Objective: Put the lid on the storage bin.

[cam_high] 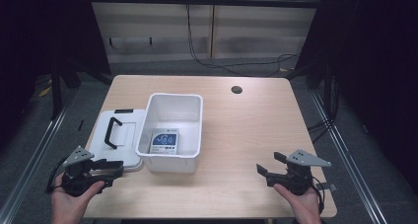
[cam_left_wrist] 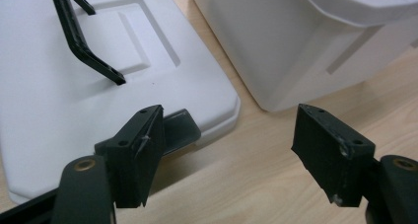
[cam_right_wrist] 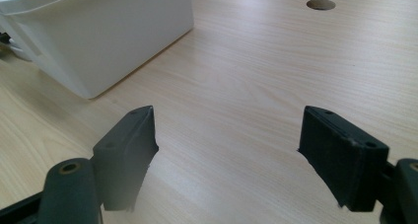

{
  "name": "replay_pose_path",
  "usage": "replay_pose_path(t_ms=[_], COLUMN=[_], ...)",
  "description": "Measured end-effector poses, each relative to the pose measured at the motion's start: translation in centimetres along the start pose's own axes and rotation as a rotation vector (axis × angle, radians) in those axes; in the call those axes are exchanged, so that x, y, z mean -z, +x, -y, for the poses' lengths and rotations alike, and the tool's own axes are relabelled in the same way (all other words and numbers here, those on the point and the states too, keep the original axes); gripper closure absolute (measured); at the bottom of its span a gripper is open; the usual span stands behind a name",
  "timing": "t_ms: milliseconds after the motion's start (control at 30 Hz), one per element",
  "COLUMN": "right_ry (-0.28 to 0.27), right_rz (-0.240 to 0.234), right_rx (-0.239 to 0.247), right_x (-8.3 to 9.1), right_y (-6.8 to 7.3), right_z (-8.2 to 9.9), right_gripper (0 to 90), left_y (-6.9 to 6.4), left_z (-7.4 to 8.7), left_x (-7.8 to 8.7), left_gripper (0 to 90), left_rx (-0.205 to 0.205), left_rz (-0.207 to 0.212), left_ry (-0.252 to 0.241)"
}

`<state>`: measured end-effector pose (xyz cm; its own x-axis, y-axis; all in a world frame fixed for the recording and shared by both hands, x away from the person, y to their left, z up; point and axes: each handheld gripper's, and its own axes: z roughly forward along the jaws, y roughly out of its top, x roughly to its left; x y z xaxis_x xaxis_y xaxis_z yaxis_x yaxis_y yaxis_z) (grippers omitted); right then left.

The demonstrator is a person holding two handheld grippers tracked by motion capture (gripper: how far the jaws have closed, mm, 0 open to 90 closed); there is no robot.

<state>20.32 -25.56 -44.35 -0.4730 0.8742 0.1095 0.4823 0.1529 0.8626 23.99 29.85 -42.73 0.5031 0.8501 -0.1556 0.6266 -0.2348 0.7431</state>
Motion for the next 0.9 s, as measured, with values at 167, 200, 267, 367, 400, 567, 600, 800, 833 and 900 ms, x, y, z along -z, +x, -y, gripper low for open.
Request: replay_pose_path(t_ms=[167, 200, 267, 367, 400, 567, 600, 800, 833, 900], right_ry=[0.0, 0.0, 0.006, 0.011, 0.011, 0.013, 0.014, 0.02, 0.021, 0.021], right_rz=[0.0, 0.001, -0.005, -0.004, -0.003, 0.0, -0.001, -0.004, -0.005, -0.006], right_rx=[-0.005, -0.004, -0.003, -0.002, -0.005, -0.004, -0.004, -0.005, -0.003, -0.003], right_x=[0.1, 0.0, 0.0, -0.1, -0.1, -0.1, -0.1, -0.2, -0.2, -0.2], right_y=[0.0, 0.0, 0.0, 0.0, 0.0, 0.0, 0.0, 0.0, 0.0, 0.0], right_z=[0.0, 0.0, 0.0, 0.0, 0.0, 0.0, 0.0, 0.0, 0.0, 0.0], right_gripper=[21.4, 21.4, 21.4, 21.4, 21.4, 21.4, 21.4, 21.4, 21.4, 21.4], left_y=[0.5, 0.6, 0.7, 1.1, 1.2, 2.2, 2.5, 3.6, 3.8, 3.8], left_z=[-0.2, -0.3, -0.5, -1.0, -1.2, -1.9, -2.1, -3.1, -3.3, -3.5], left_x=[0.3, 0.4, 0.5, 0.7, 0.7, 1.7, 1.9, 2.8, 2.8, 2.7], left_gripper=[28.1, 28.5, 32.1, 31.6, 31.7, 37.4, 40.1, 43.3, 43.3, 43.9], left_rx=[0.016, 0.023, 0.046, 0.057, 0.052, 0.108, 0.111, 0.154, 0.146, 0.137], left_rz=[-0.014, -0.021, -0.009, 0.007, 0.013, 0.045, 0.047, -0.001, 0.0, -0.014], left_ry=[-0.024, -0.034, -0.051, -0.081, -0.084, -0.154, -0.175, -0.196, -0.173, -0.154])
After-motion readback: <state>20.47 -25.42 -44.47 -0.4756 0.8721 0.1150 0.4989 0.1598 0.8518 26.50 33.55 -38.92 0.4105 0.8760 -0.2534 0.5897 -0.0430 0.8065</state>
